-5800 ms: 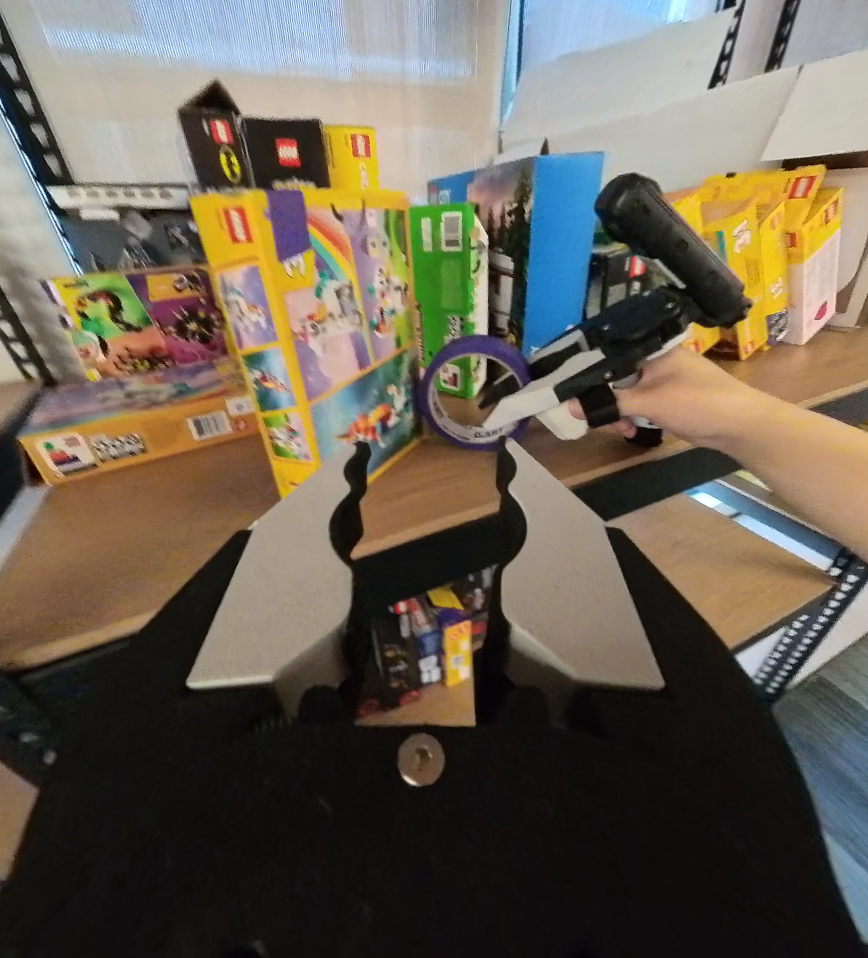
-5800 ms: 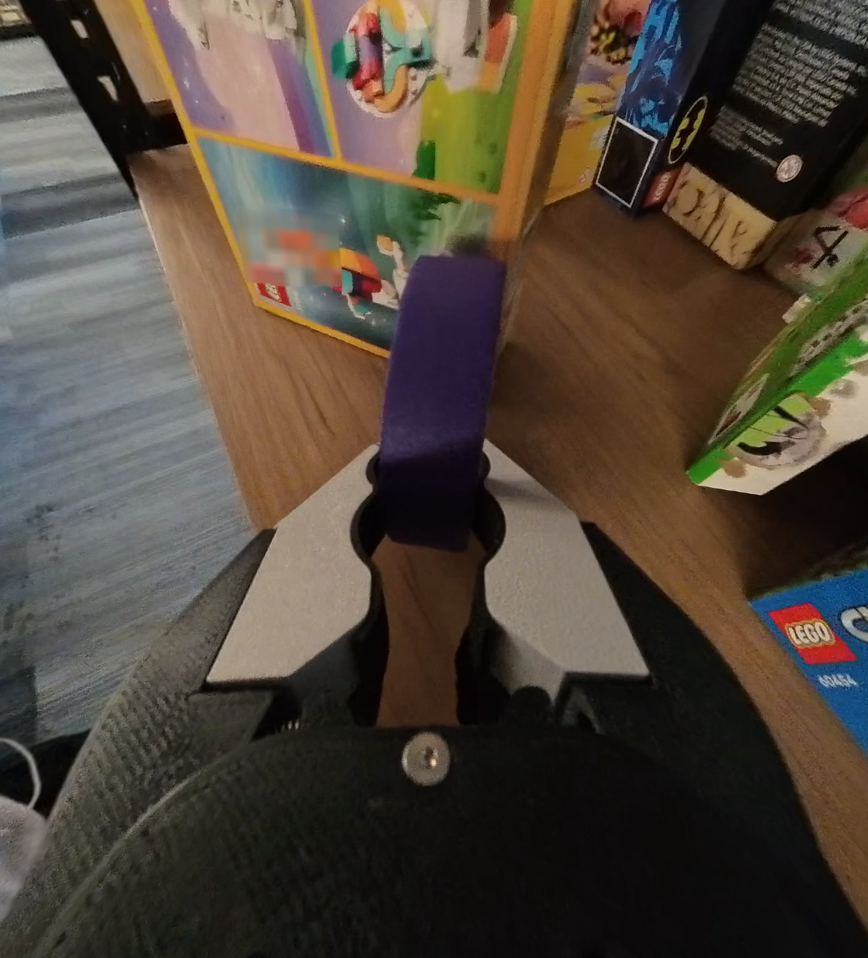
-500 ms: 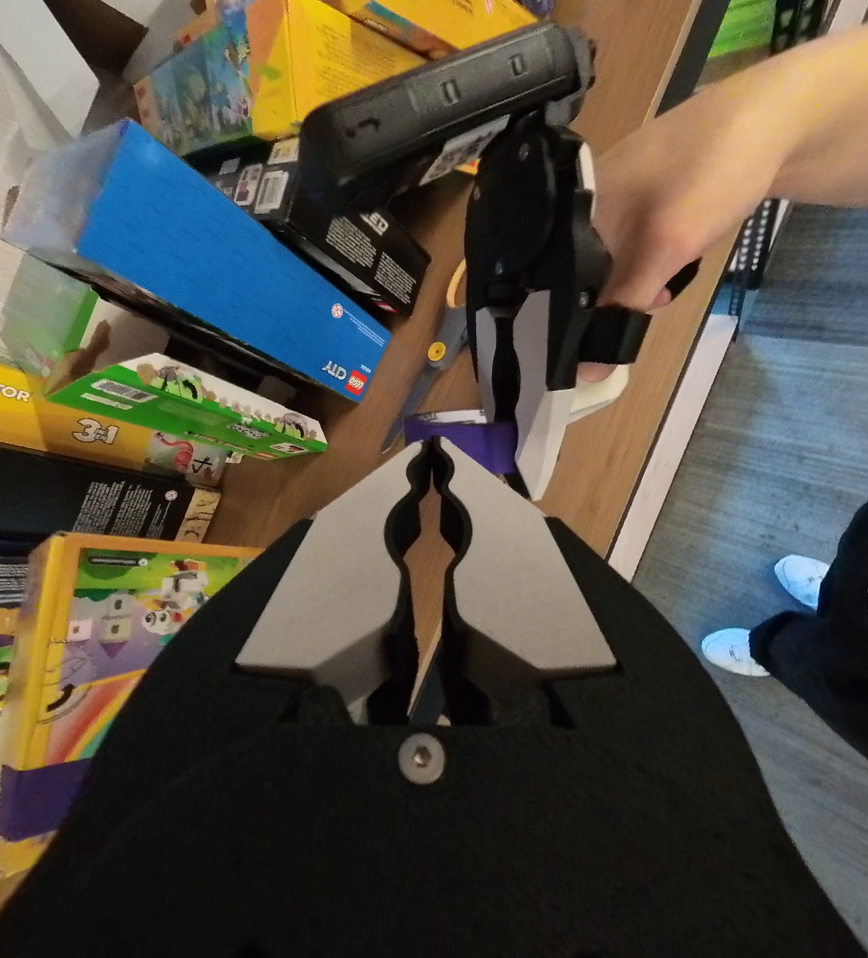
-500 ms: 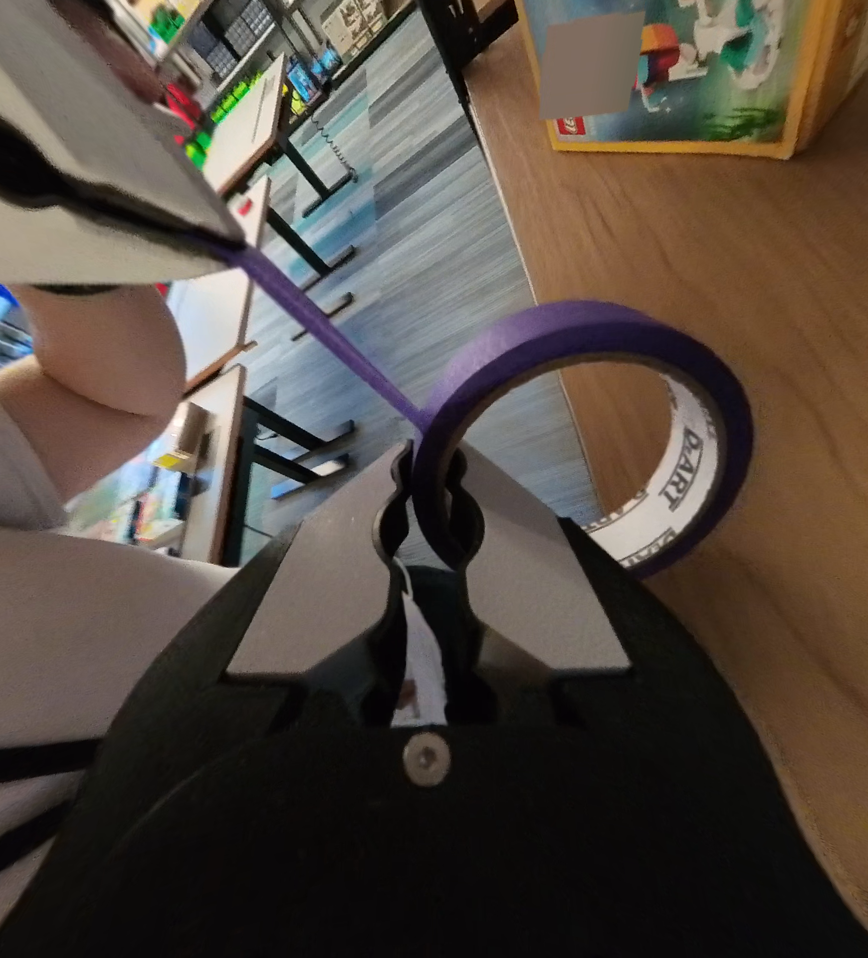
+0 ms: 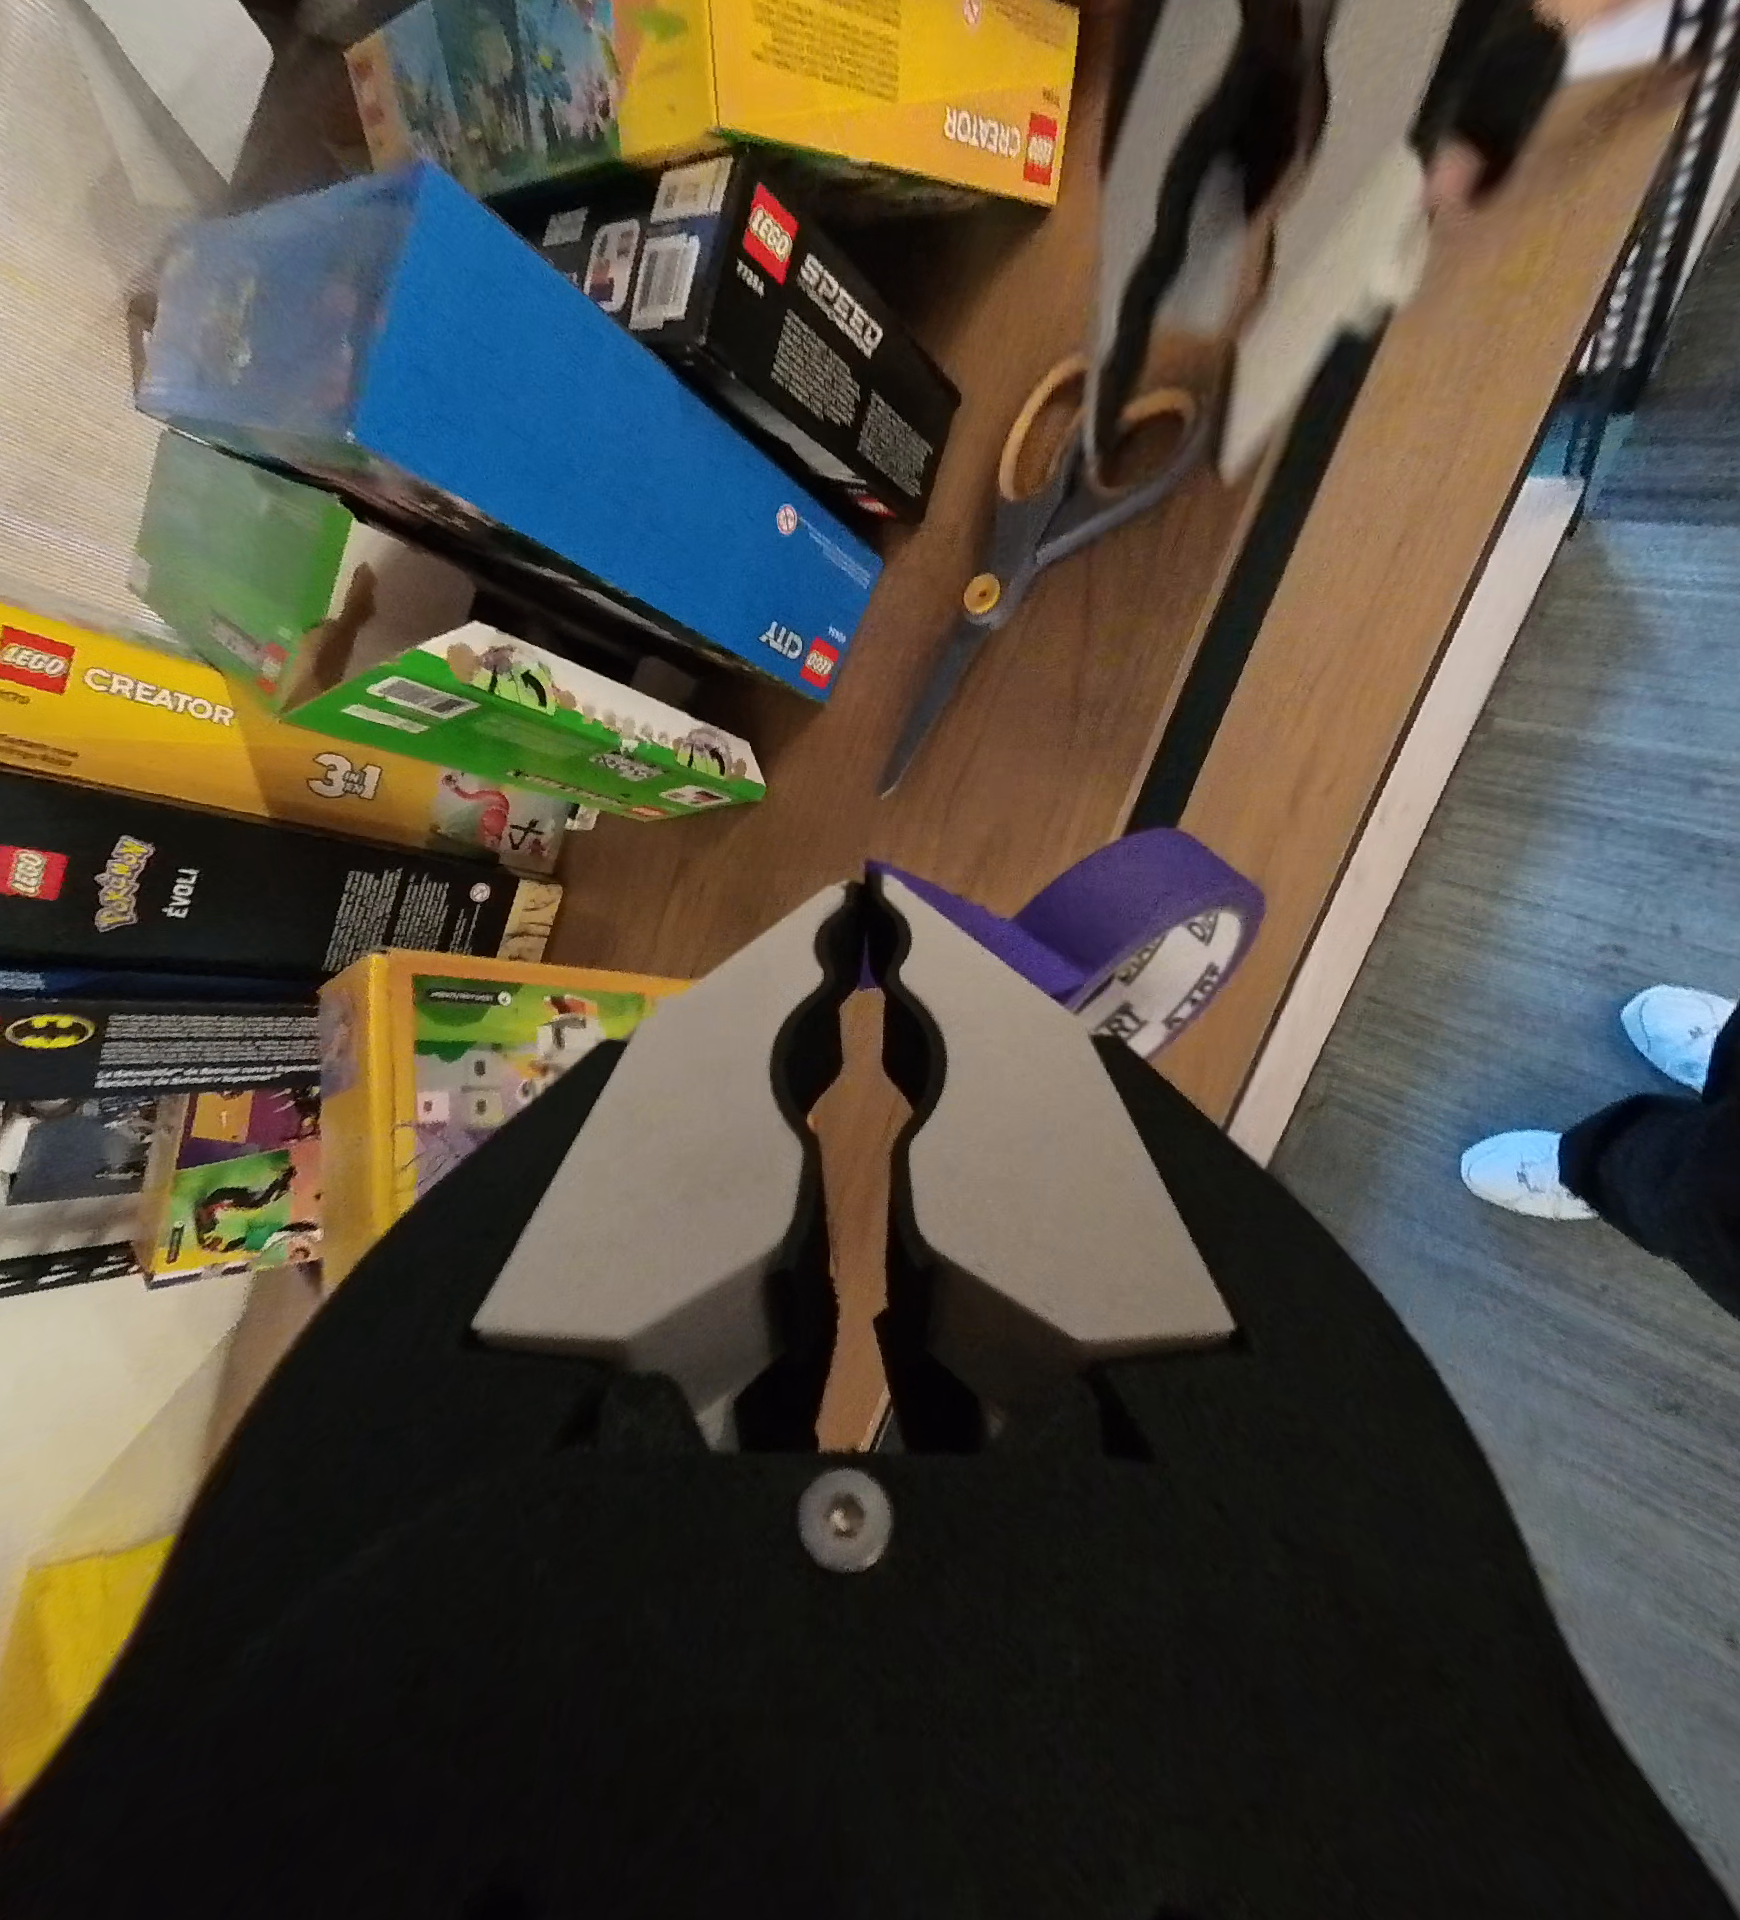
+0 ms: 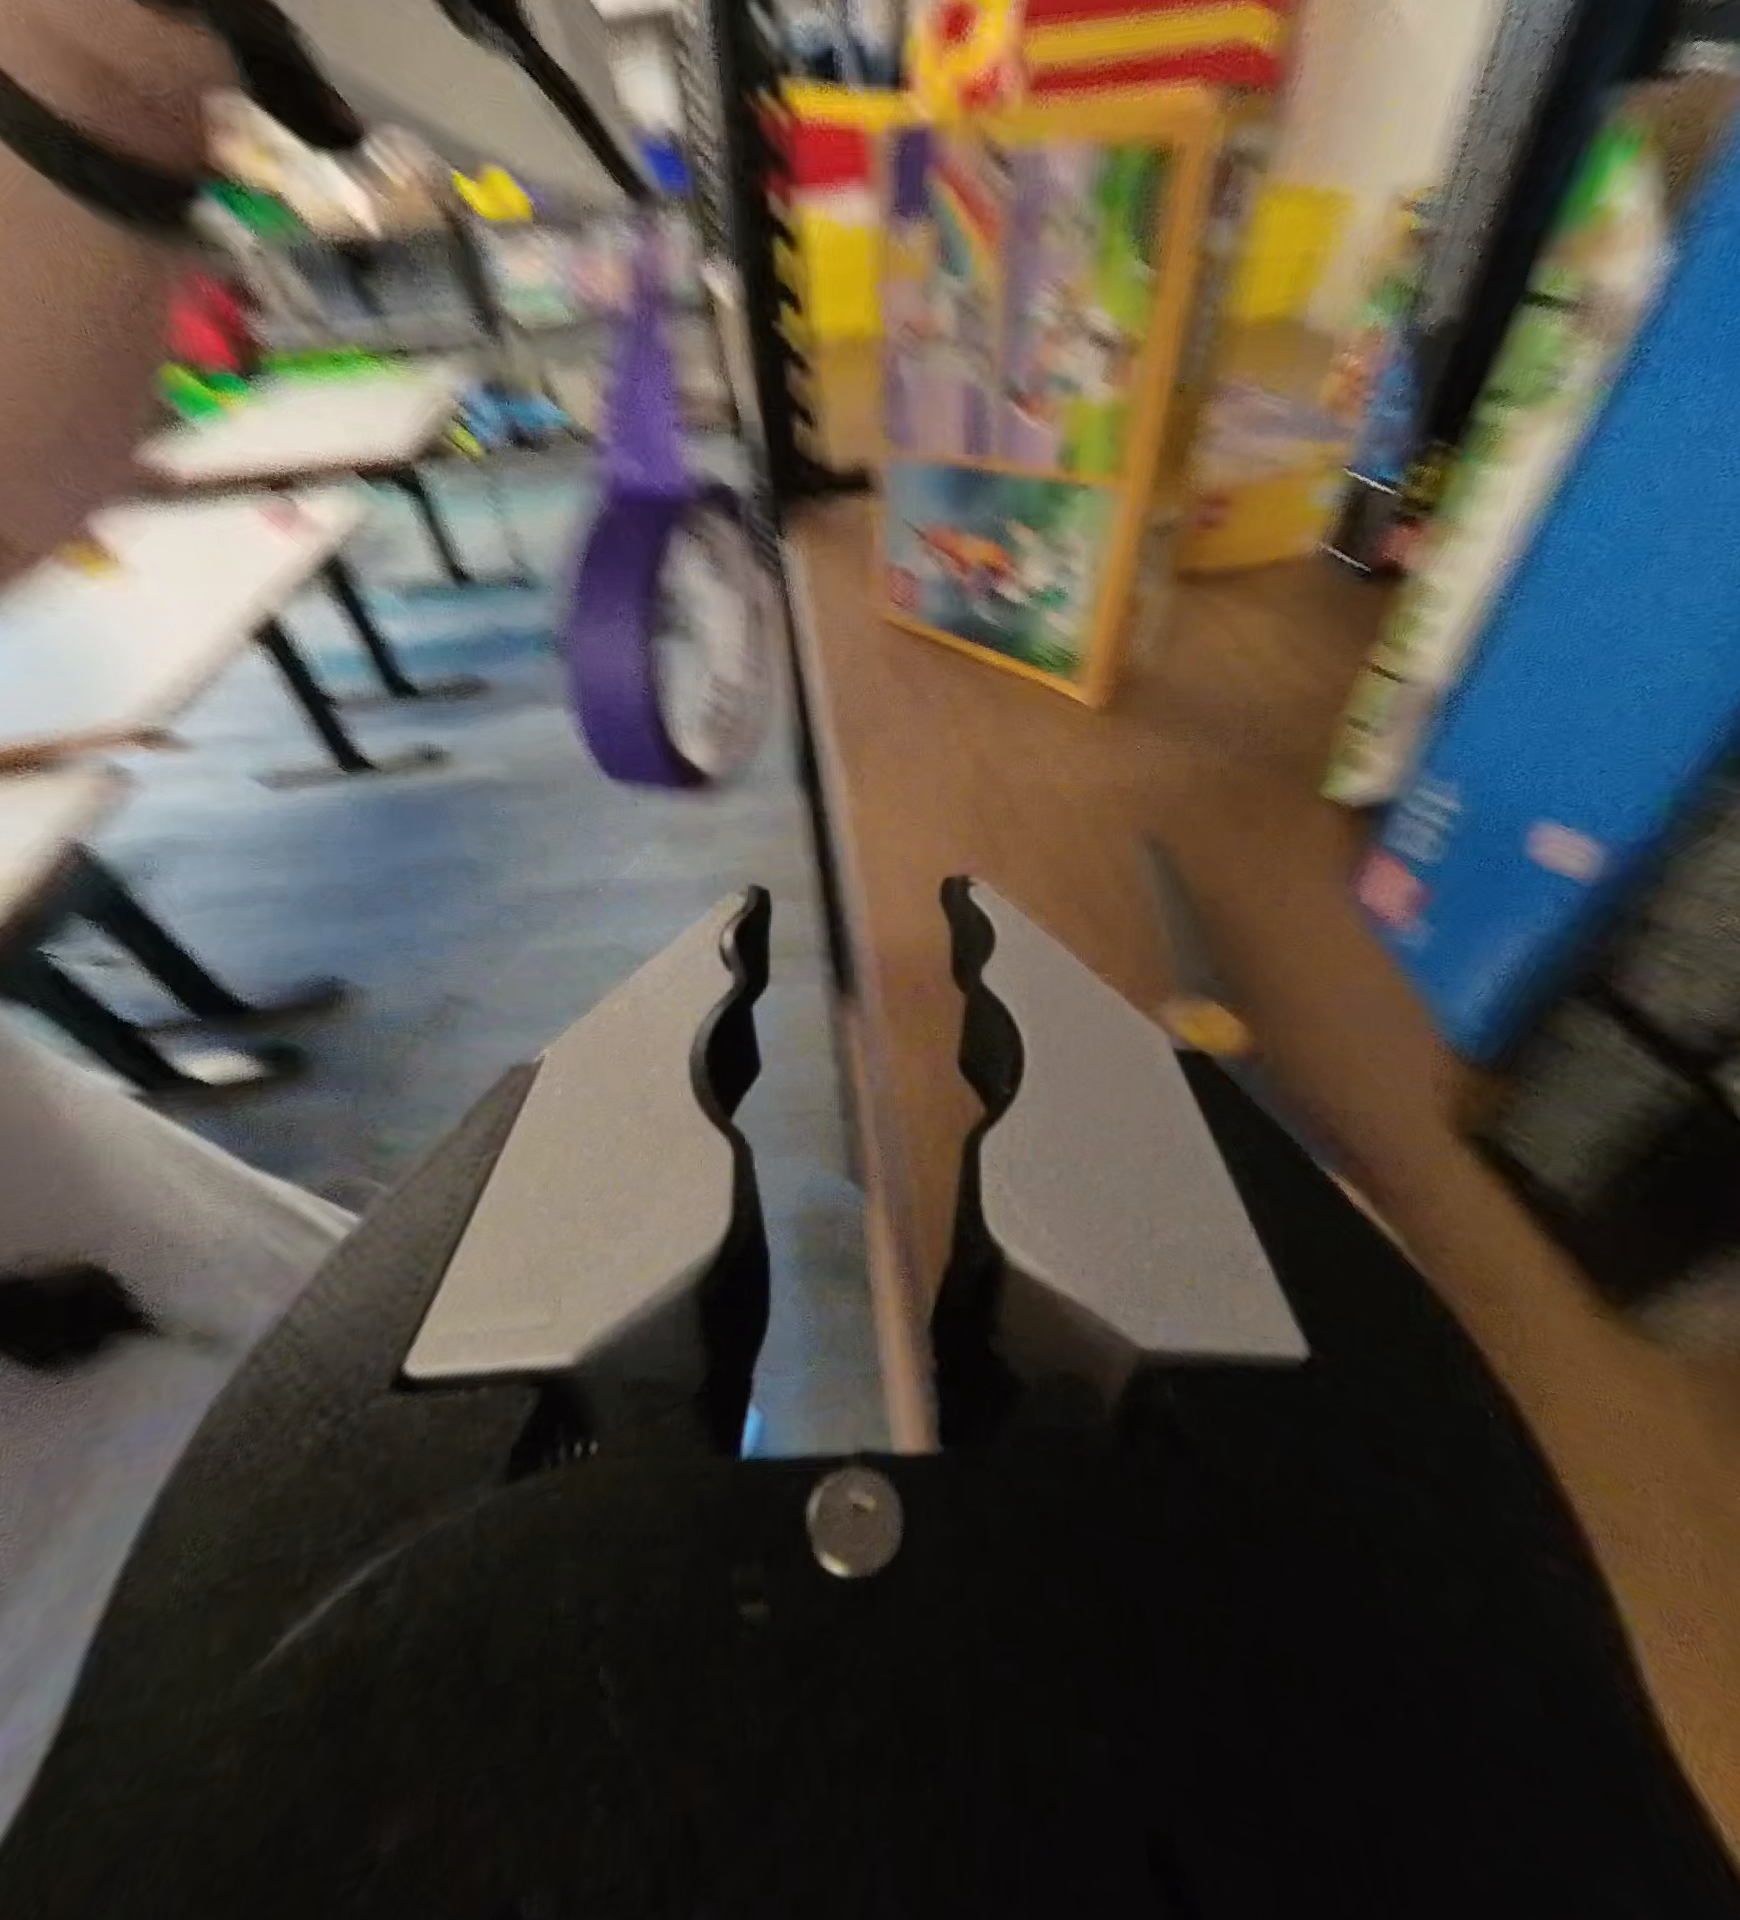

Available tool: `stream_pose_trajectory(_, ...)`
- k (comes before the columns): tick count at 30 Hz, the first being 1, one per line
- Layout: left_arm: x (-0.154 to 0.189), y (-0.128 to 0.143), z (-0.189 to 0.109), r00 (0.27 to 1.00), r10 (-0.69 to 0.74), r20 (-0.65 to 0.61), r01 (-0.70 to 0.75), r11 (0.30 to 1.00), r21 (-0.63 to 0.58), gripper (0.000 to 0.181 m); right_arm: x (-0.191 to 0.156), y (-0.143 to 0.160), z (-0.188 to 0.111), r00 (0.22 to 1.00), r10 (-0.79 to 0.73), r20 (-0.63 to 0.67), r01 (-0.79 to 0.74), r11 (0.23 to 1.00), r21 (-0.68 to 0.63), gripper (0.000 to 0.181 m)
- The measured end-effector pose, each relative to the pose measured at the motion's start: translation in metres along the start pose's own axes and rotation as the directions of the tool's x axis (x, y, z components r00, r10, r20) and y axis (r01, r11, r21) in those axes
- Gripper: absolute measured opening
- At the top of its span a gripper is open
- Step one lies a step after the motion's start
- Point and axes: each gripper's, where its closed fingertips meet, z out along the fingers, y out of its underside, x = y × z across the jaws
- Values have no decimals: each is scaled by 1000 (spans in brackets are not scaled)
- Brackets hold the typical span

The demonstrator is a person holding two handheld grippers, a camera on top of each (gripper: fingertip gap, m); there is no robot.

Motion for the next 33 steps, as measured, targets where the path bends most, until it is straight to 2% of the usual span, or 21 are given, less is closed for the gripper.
stream_pose_trajectory(2,-3,6,-6,1000,25,12,-24,999,-44,0,43,27,-25,988,-58,-141,36,988,-149,28)
stream_pose_trajectory(4,-6,11,-12,999,33,18,-32,997,-67,0,62,49,-34,985,-73,-155,28,961,-275,24)
stream_pose_trajectory(7,-3,16,-17,1000,14,0,-14,998,-68,0,82,72,-27,983,-72,-170,0,919,-394,28)
stream_pose_trajectory(10,-2,21,-19,1000,14,8,-14,997,-81,0,93,88,-17,981,-86,-172,-5,882,-471,39)
stream_pose_trajectory(12,-1,22,-19,1000,11,7,-10,997,-80,0,92,92,-10,987,-26,-159,-54,876,-479,38)
stream_pose_trajectory(14,-1,22,-19,1000,9,9,-9,997,-80,0,86,93,-5,990,47,-132,-104,877,-469,26)
stream_pose_trajectory(16,-2,21,-19,1000,8,7,-7,997,-80,0,84,93,-3,985,99,-143,-155,875,-458,25)
stream_pose_trajectory(18,-3,21,-19,1000,9,9,-8,997,-81,0,78,90,-2,961,229,-153,-273,862,-426,23)
stream_pose_trajectory(20,-3,21,-18,1000,5,5,-5,997,-77,0,71,83,-1,908,396,-139,-419,836,-355,22)
stream_pose_trajectory(23,1,22,-14,1000,-2,-17,0,997,-80,0,58,71,-1,786,613,-78,-612,753,-244,22)
stream_pose_trajectory(26,8,23,-4,999,-13,-50,8,996,-89,0,42,55,-1,633,774,35,-763,630,-146,21)
stream_pose_trajectory(30,21,22,19,996,-19,-89,11,995,-98,0,26,17,-5,418,855,307,-894,447,-28,21)
stream_pose_trajectory(33,24,14,35,995,-65,-80,61,997,-55,0,22,-17,-10,356,808,470,-929,361,83,21)
